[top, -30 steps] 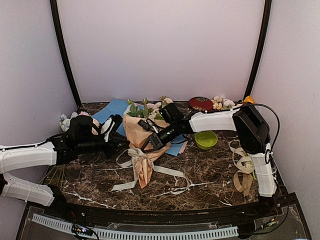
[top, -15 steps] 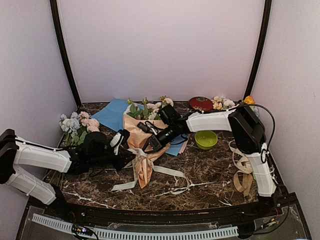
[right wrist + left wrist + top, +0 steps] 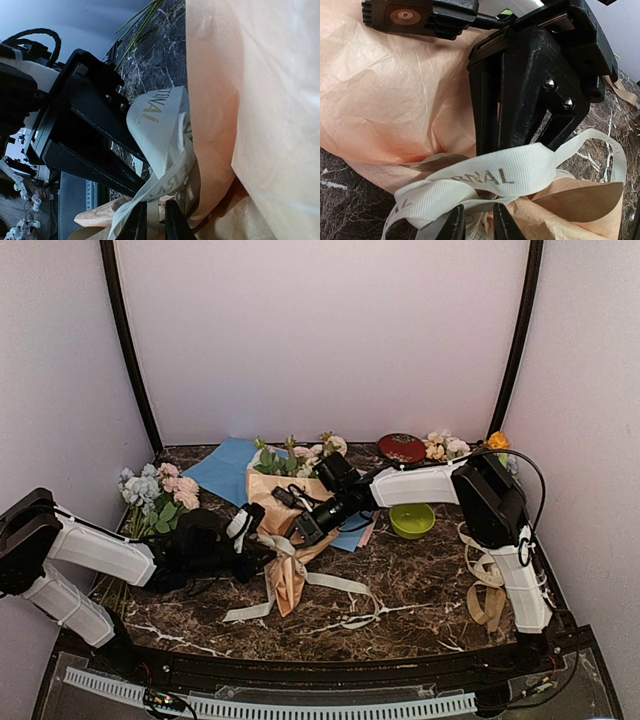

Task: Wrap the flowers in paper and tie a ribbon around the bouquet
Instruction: Cross the half-tied ribbon over the folded bouquet.

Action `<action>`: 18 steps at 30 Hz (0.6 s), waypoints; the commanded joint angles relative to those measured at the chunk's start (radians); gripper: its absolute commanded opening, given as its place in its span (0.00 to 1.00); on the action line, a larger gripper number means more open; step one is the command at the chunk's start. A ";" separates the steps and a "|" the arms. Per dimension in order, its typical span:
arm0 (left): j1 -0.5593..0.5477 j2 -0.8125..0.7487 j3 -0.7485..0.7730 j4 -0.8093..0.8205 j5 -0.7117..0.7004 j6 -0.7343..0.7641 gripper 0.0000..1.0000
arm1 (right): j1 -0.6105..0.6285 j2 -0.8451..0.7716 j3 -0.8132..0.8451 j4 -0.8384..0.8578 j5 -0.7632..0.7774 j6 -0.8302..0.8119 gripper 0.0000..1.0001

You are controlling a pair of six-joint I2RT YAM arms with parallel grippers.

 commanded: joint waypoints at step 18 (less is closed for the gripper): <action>-0.003 0.016 -0.009 0.077 0.003 0.019 0.20 | 0.025 0.021 0.010 0.044 -0.049 0.007 0.31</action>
